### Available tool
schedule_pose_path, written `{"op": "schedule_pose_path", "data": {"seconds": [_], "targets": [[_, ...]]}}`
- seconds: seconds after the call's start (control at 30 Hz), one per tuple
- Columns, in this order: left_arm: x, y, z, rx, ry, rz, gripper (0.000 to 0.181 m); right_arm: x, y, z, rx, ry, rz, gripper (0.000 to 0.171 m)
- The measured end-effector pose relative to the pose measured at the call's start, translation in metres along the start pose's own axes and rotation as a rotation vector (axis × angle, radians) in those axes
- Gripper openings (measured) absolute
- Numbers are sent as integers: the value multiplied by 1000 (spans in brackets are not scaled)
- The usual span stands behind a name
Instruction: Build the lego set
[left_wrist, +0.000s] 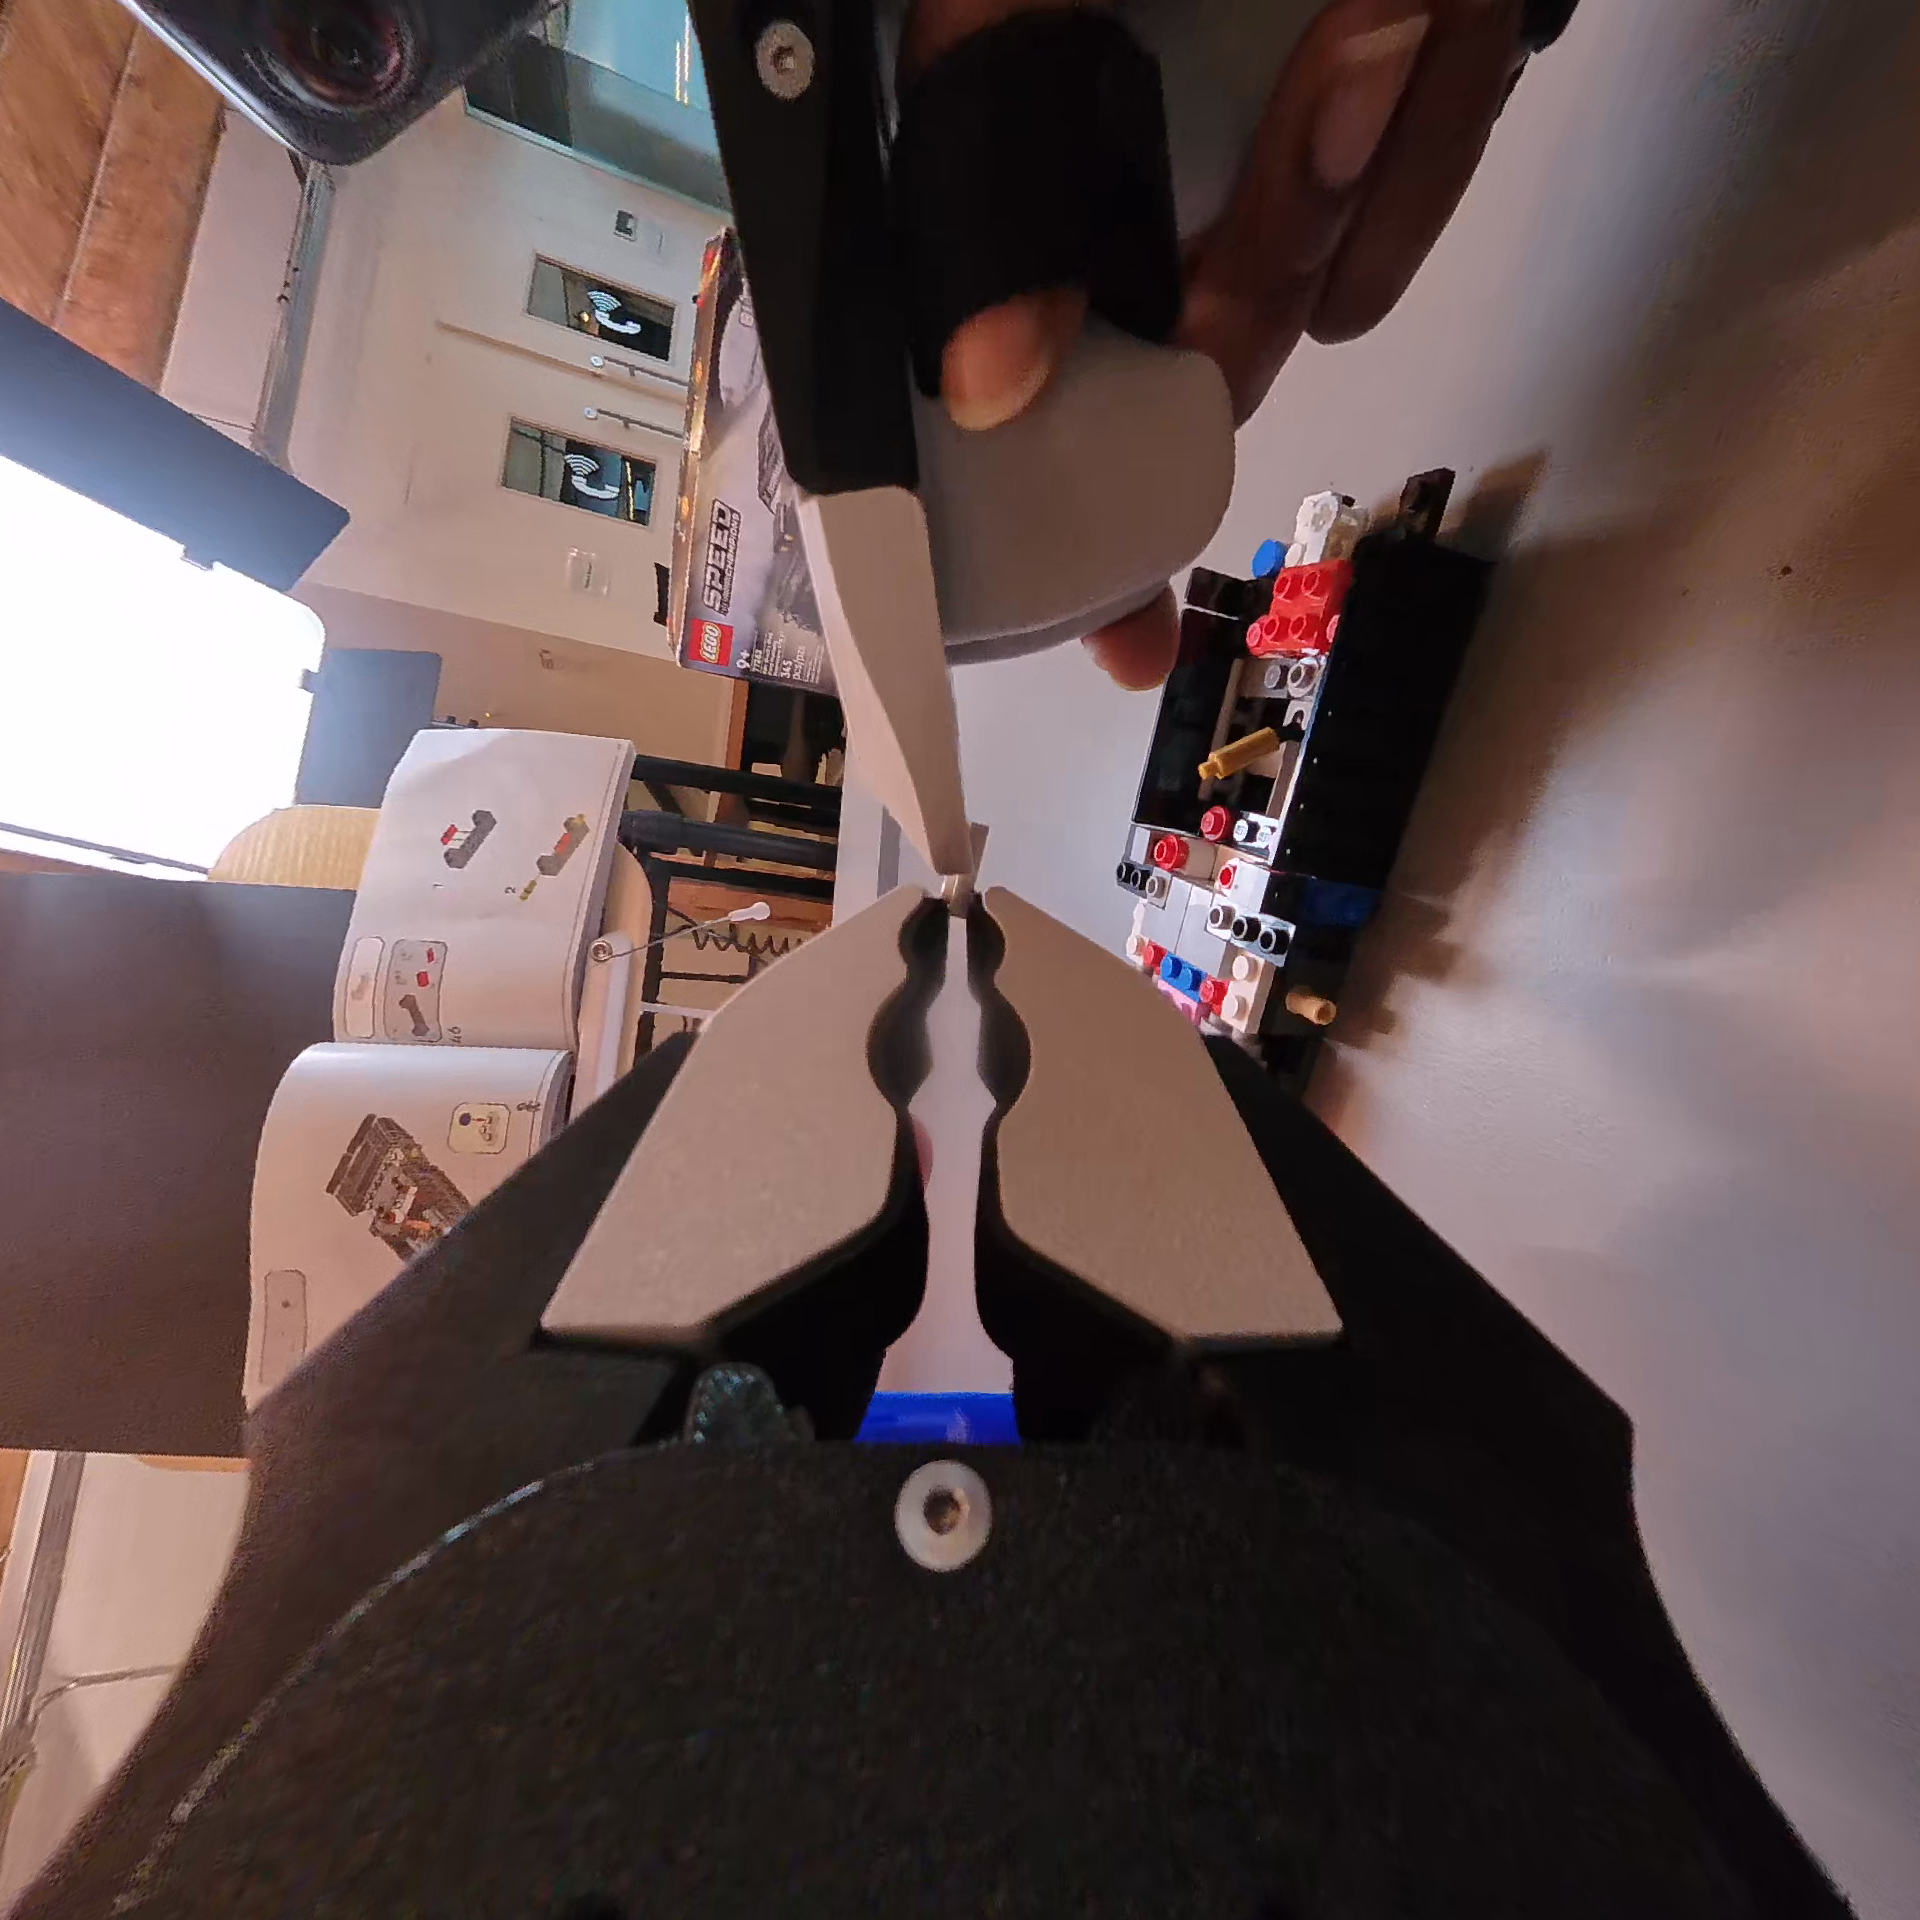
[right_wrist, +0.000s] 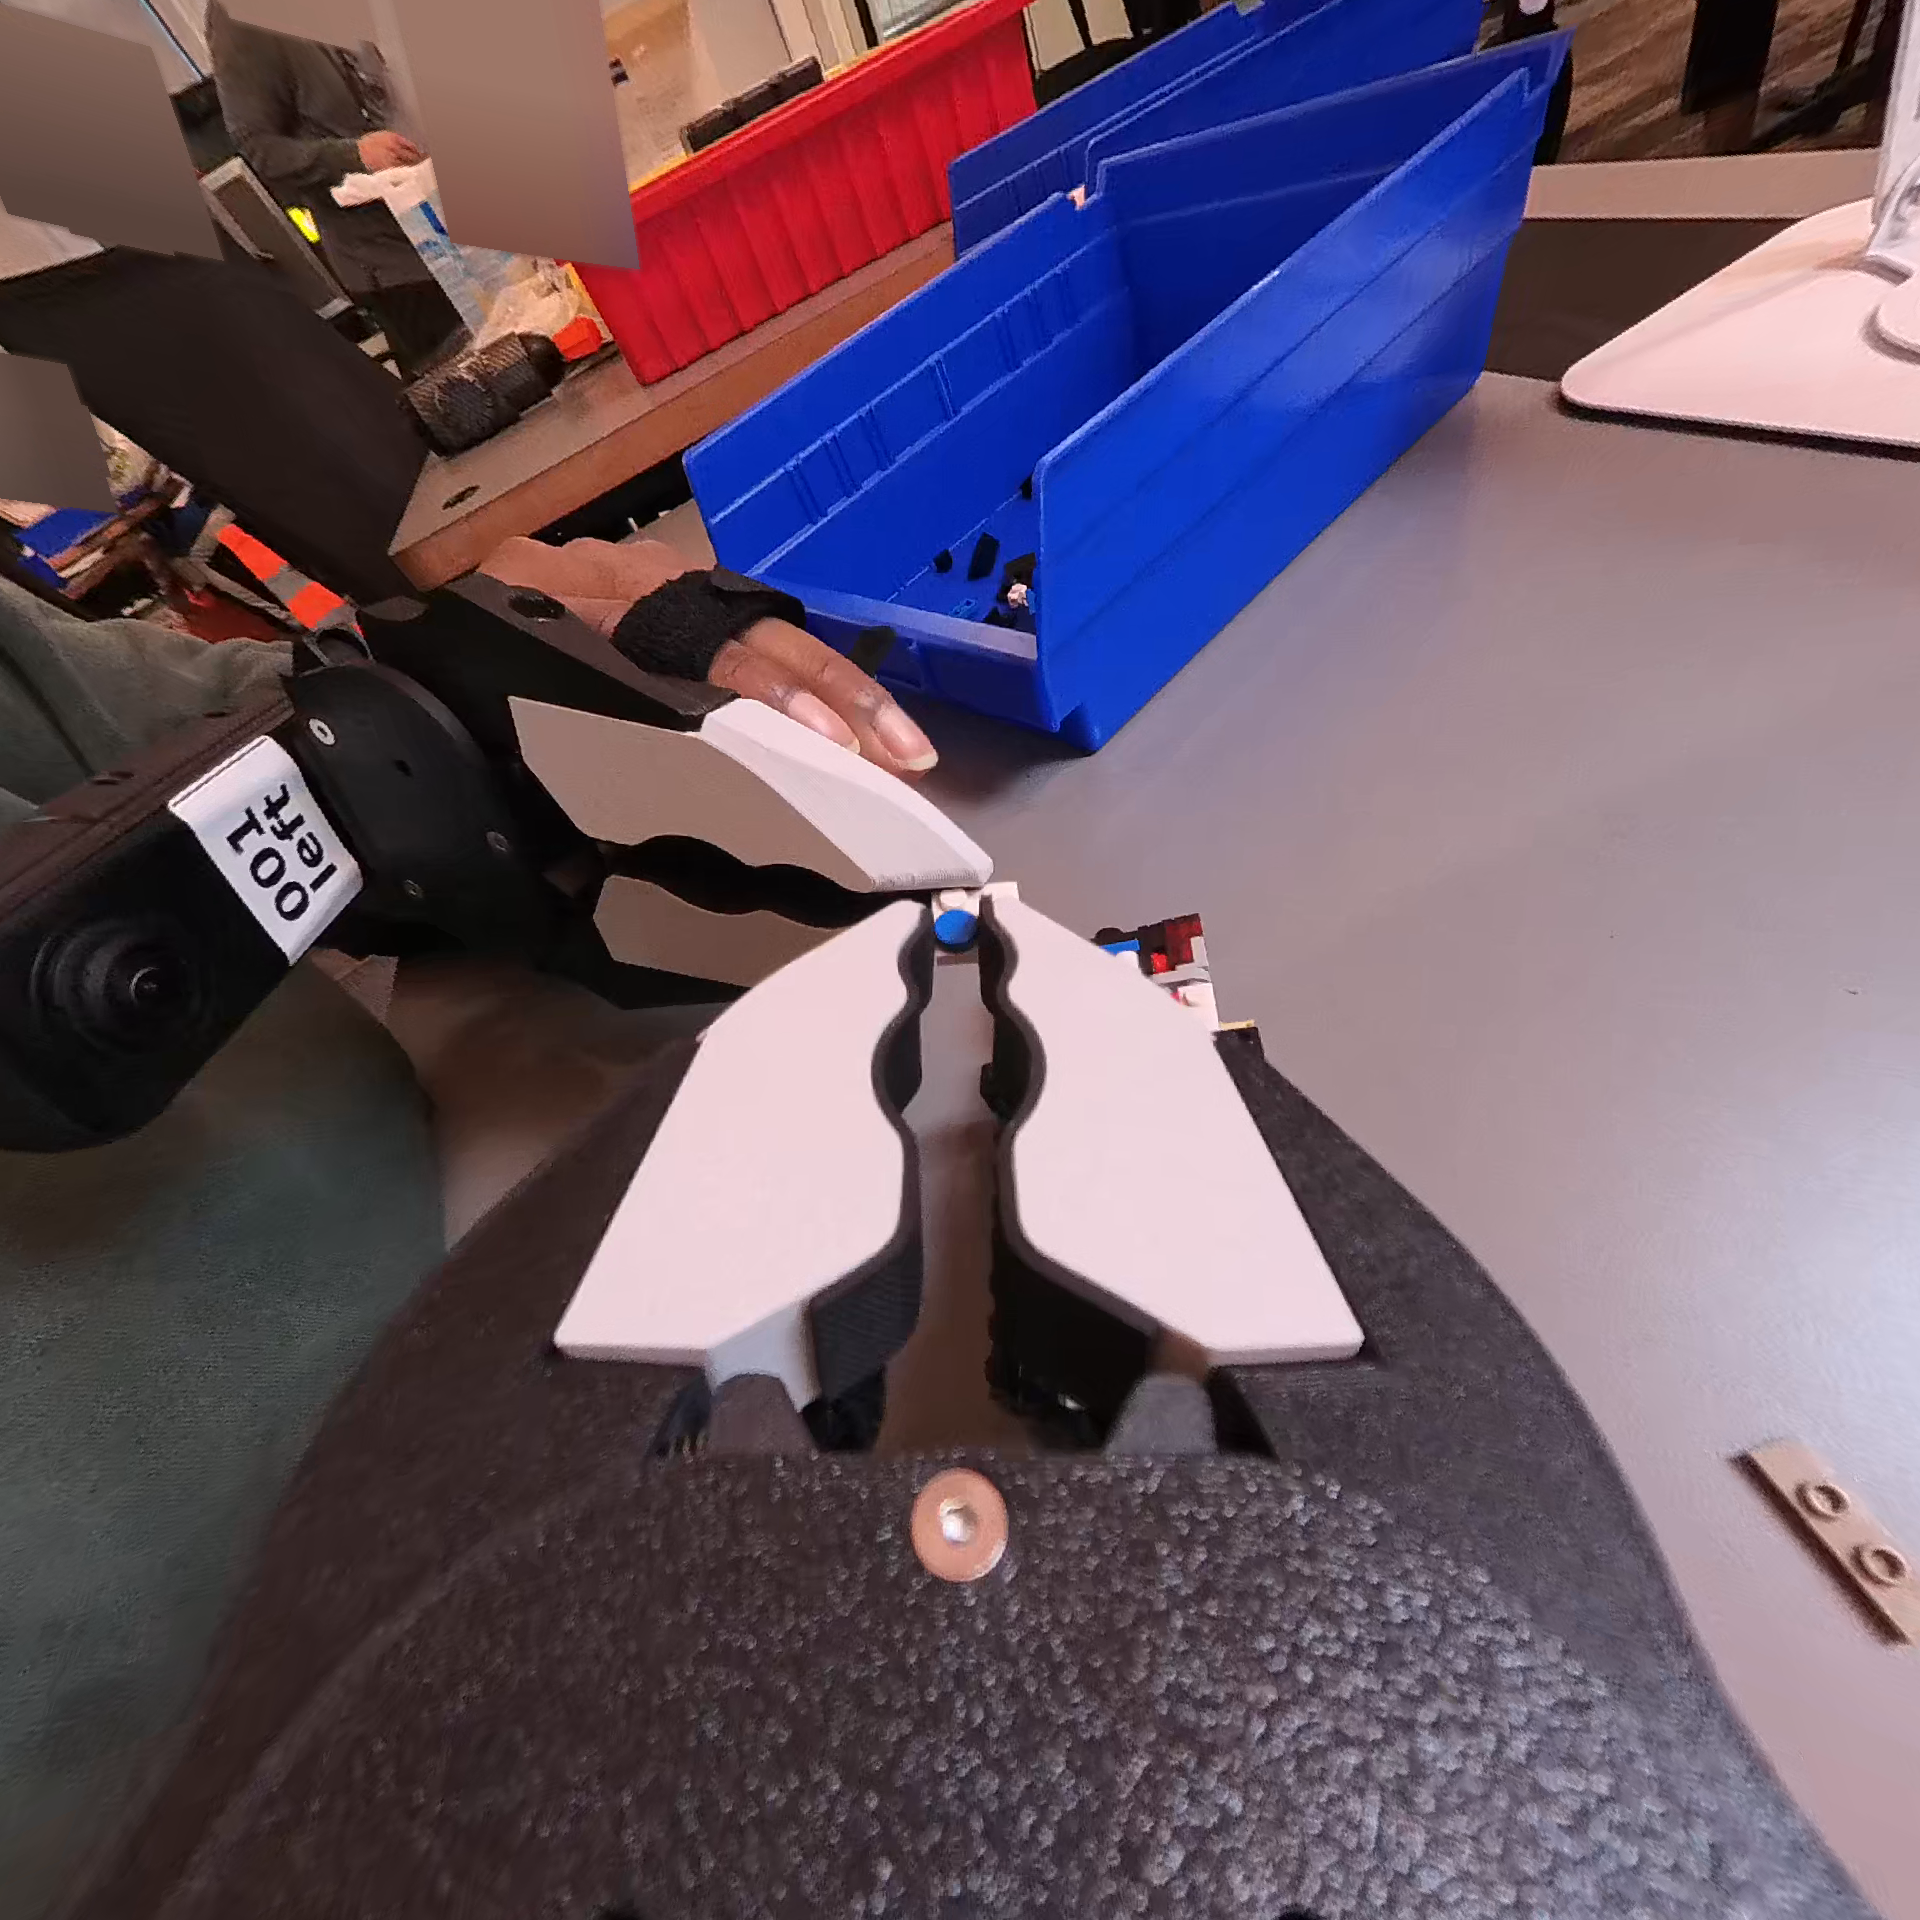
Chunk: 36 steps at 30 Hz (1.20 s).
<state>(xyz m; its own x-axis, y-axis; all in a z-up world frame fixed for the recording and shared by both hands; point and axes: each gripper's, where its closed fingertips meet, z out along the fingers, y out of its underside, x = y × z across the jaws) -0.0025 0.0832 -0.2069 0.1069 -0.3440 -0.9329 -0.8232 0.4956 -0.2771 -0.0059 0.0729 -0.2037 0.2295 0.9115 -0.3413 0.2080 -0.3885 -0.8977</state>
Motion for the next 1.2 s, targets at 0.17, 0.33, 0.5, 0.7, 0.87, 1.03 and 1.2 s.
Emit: {"op": "schedule_pose_path", "data": {"seconds": [0.17, 0.33, 0.5, 0.7, 0.87, 1.03, 1.2], "targets": [[3, 0, 1, -4, 14, -17, 5, 2, 3, 1, -13, 3, 22, 8], [6, -2, 2, 10, -4, 22, 6, 0, 6, 2, -29, -26, 91, 7], [10, -1, 1, -8, 39, 7, 6, 1, 9, 2, -7, -85, 248, 7], [40, -18, -2, 62, 152, 78, 6, 13, -33, -22, 218, -192, 422, 7], [-10, 8, 1, 2, 43, -92, 6, 16, -32, -32, 195, -93, 191, 7], [0, 29, 6, -60, 80, -180, 6, 26, -29, -40, 108, 40, -131, 7], [2, 35, 24, -106, 162, -368, 5, 51, -32, -56, 75, 194, -237, 7]]}}
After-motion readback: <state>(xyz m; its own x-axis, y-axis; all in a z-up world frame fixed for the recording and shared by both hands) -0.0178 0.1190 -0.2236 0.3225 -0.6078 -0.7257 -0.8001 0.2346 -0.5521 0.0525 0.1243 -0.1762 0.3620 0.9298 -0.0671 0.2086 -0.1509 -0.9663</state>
